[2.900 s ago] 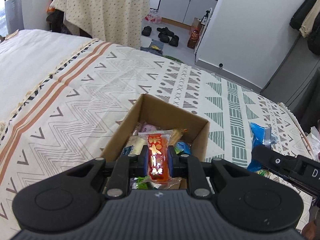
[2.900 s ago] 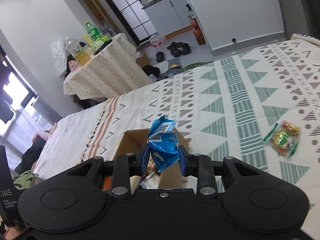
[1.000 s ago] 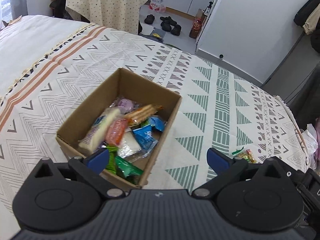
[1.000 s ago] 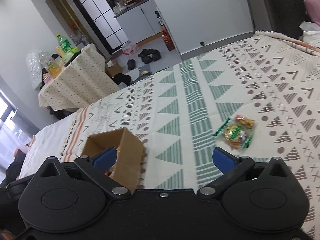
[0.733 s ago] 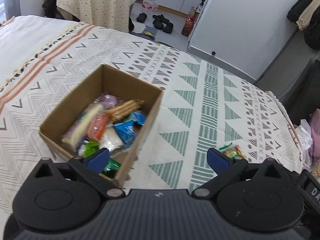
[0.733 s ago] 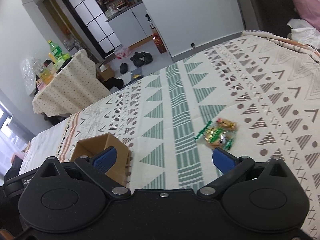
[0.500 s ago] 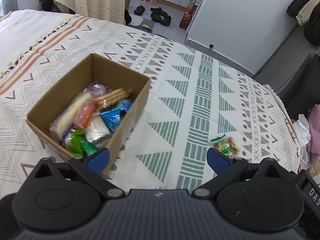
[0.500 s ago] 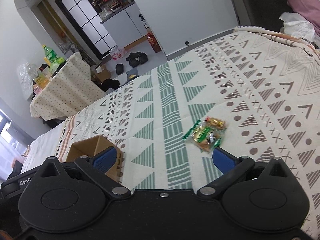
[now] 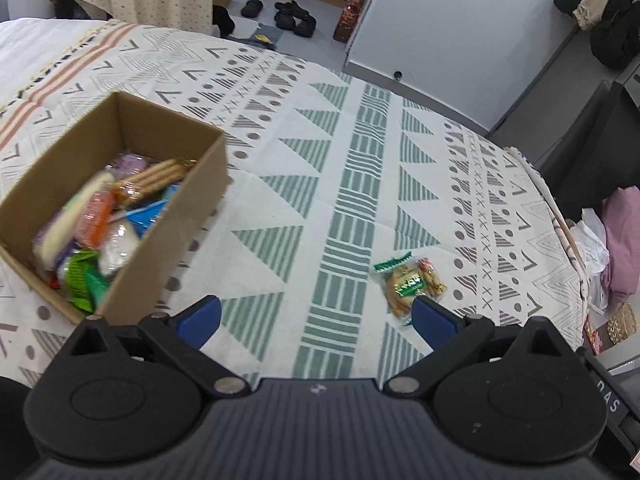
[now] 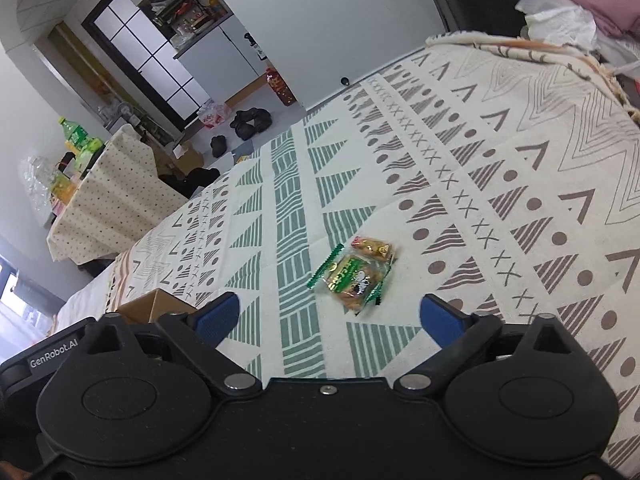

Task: Organize snacks
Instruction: 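Move both open tools toward the green cookie packet and yellow candy, then grasp the green cookie packet with left tool while right tool grasps yellow candy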

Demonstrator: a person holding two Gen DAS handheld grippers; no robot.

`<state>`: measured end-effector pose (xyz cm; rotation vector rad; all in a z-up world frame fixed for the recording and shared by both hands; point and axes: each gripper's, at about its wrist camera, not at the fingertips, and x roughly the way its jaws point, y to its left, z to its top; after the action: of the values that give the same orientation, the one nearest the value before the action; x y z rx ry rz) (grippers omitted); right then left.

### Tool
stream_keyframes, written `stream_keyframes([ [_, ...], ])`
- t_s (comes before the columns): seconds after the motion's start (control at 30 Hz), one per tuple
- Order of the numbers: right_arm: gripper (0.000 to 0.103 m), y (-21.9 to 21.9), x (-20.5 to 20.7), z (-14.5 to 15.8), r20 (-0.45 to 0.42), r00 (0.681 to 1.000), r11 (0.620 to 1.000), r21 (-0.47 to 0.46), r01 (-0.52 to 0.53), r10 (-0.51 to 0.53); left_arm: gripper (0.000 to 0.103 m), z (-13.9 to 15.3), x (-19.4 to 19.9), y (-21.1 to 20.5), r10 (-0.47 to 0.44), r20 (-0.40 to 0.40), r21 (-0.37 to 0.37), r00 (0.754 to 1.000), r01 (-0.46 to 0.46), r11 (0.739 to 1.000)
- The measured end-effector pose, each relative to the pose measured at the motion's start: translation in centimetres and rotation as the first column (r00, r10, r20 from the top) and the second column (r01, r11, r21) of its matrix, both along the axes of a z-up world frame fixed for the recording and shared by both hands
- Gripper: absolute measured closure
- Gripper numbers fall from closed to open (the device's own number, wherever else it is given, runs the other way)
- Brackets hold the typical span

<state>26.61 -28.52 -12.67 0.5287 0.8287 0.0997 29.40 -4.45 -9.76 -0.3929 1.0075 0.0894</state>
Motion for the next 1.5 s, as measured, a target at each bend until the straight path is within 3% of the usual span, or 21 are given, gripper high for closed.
stream_keyframes([
  [0.23, 0.023, -1.8, 1.2, -1.5, -0.036, 0.999, 0.999, 0.035, -0.006, 0.007, 0.004, -1.6, 1.5, -1.7, -0.011, -0.009, -0.002, 1.000, 0.011, 1.000],
  [0.5, 0.024, -3.3, 2.6, -3.1, -0.065, 0.998, 0.999, 0.045, -0.003, 0.006, 0.010, -4.2, 3.7, -3.2, -0.007, -0.060, -0.018, 0.998, 0.006, 1.000],
  [0.83, 0.024, -4.5, 4.9, -5.1, -0.104, 0.995, 0.999, 0.048, 0.001, 0.004, 0.030, -6.6, 6.5, -5.1, -0.016, -0.093, -0.009, 0.996, 0.015, 1.000],
  [0.93, 0.025, -4.8, 5.4, -5.8, -0.119, 0.993, 0.999, 0.053, 0.005, 0.002, 0.031, -7.2, 7.3, -5.5, -0.007, -0.101, -0.017, 0.995, 0.006, 1.000],
  [1.3, 0.058, -5.1, 7.4, -7.6, -0.155, 0.987, 0.995, 0.089, -0.036, 0.050, 0.034, -9.4, 10.2, -7.3, -0.002, -0.120, -0.035, 0.993, -0.002, 0.999],
  [1.5, 0.060, -5.2, 8.2, -8.7, -0.176, 0.983, 0.995, 0.097, -0.035, 0.051, 0.034, -10.6, 11.3, -8.6, -0.006, -0.152, -0.040, 0.988, 0.000, 0.999],
])
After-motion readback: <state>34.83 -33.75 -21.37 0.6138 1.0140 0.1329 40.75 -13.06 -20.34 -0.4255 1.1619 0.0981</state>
